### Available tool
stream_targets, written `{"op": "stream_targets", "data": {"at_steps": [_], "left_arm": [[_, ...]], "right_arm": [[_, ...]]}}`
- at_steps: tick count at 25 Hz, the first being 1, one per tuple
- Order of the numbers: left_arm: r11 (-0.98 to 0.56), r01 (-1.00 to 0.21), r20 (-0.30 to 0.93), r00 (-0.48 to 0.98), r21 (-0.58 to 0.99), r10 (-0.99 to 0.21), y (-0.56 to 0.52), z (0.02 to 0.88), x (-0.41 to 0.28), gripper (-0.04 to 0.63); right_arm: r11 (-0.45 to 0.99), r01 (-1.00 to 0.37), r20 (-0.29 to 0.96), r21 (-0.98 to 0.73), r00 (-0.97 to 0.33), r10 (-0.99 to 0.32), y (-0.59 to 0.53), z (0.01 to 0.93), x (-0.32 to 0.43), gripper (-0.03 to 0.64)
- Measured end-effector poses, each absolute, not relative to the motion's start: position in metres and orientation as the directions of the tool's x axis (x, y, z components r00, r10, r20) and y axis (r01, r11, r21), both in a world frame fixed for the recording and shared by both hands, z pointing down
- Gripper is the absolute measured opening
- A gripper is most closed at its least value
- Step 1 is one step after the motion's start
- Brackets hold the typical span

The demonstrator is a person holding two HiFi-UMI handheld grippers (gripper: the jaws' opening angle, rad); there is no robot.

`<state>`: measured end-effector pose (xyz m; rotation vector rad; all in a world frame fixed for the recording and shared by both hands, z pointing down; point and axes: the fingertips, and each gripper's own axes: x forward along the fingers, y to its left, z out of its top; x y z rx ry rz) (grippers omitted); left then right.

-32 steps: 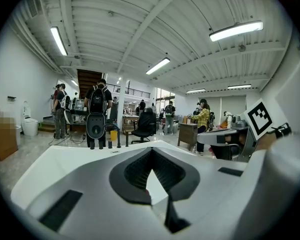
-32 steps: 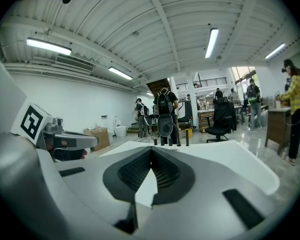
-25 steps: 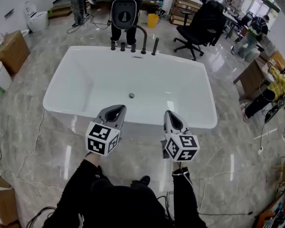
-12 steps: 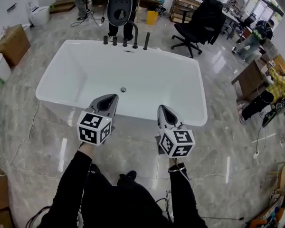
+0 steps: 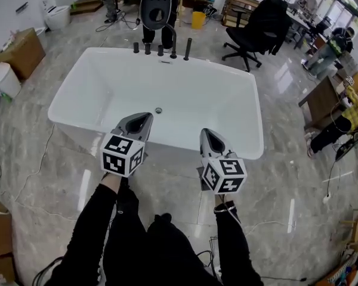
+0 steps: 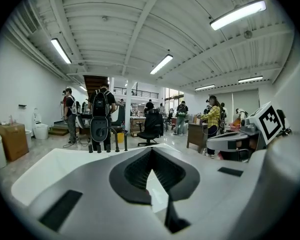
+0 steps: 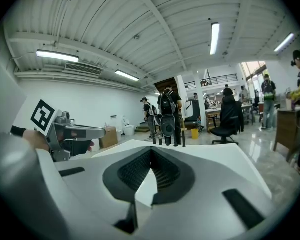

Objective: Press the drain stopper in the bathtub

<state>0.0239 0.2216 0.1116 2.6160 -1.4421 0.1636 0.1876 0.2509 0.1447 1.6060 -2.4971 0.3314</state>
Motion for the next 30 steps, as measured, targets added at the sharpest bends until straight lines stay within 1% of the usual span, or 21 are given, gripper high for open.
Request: {"op": "stream_targets", "data": {"at_steps": [7, 12, 19, 24, 30], "left_arm": [[-0.532, -0.842, 0.161, 0.54, 0.09, -0.826, 0.189, 0.128, 0.023, 0.003], [-0.535, -0.839, 0.169, 0.543, 0.096, -0.822, 0.147, 0.137, -0.005, 0.003], [-0.554, -0.822, 0.201, 0.569, 0.129, -0.797, 0.073, 0.155, -0.046, 0.003], [-0.579, -0.8, 0.23, 0.599, 0.156, -0.767, 0.016, 0.177, -0.071, 0.003], [-0.627, -0.76, 0.266, 0.649, 0.172, -0.713, -0.048, 0.196, -0.093, 0.003]], "right_arm": [[0.394, -0.914, 0.265, -0.099, -0.406, -0.875, 0.22, 0.163, 0.187, 0.002], [0.395, -0.914, 0.277, -0.092, -0.405, -0.871, 0.179, 0.17, 0.157, 0.002], [0.387, -0.919, 0.337, -0.077, -0.389, -0.857, 0.11, 0.186, 0.111, 0.002], [0.358, -0.932, 0.397, -0.061, -0.352, -0.848, 0.064, 0.203, 0.086, 0.002], [0.289, -0.956, 0.45, -0.058, -0.283, -0.847, 0.007, 0.215, 0.067, 0.002]]}}
